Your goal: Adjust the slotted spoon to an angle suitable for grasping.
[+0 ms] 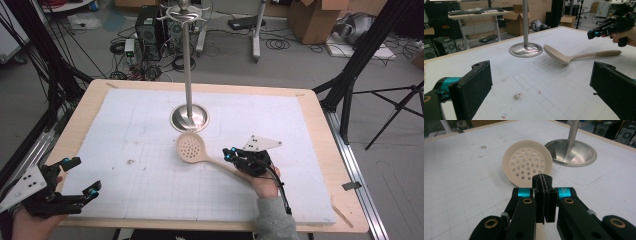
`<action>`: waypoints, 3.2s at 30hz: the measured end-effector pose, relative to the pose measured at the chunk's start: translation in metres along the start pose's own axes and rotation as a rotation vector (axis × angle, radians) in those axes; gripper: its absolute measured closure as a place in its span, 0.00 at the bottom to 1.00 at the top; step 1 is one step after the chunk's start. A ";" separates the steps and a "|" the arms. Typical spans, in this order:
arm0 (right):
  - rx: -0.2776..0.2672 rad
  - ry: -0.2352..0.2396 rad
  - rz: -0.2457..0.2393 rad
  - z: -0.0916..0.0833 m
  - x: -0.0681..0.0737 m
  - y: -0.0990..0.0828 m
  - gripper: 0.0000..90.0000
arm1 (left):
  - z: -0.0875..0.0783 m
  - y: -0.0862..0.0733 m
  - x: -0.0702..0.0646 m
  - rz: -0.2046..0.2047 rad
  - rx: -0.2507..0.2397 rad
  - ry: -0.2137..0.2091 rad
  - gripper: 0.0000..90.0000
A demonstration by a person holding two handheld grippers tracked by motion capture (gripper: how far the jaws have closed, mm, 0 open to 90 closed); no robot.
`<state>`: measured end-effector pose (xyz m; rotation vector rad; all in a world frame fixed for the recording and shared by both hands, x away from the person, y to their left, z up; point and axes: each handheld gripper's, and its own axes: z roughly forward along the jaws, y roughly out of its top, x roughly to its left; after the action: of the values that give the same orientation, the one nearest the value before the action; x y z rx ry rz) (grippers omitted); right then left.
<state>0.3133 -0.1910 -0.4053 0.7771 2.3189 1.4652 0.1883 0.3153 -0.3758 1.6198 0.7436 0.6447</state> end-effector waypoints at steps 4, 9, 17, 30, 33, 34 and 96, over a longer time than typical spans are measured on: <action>0.029 0.003 0.003 0.011 0.000 0.000 1.00 | -0.004 -0.002 0.000 -0.005 0.005 0.010 0.05; 0.055 0.003 -0.007 0.022 0.002 0.000 1.00 | -0.008 -0.003 -0.001 -0.004 0.010 0.021 0.05; 0.113 -0.007 0.017 0.044 0.001 -0.002 1.00 | -0.015 -0.005 -0.003 -0.006 0.018 0.039 0.05; 0.192 -0.048 0.000 0.060 0.004 0.001 1.00 | -0.022 -0.010 -0.004 -0.014 0.031 0.062 0.05; 0.221 -0.065 -0.010 0.063 0.005 0.002 1.00 | -0.023 -0.010 -0.004 -0.016 0.031 0.063 0.05; 0.226 -0.065 -0.015 0.064 0.005 0.002 1.00 | -0.023 -0.010 -0.004 -0.016 0.032 0.063 0.05; 0.307 0.077 -0.127 0.058 0.031 -0.005 1.00 | -0.010 -0.010 0.001 -0.019 0.038 0.027 0.05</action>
<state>0.3163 -0.1320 -0.4345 0.6417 2.6361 1.1199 0.1802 0.3242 -0.3839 1.6402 0.7943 0.6434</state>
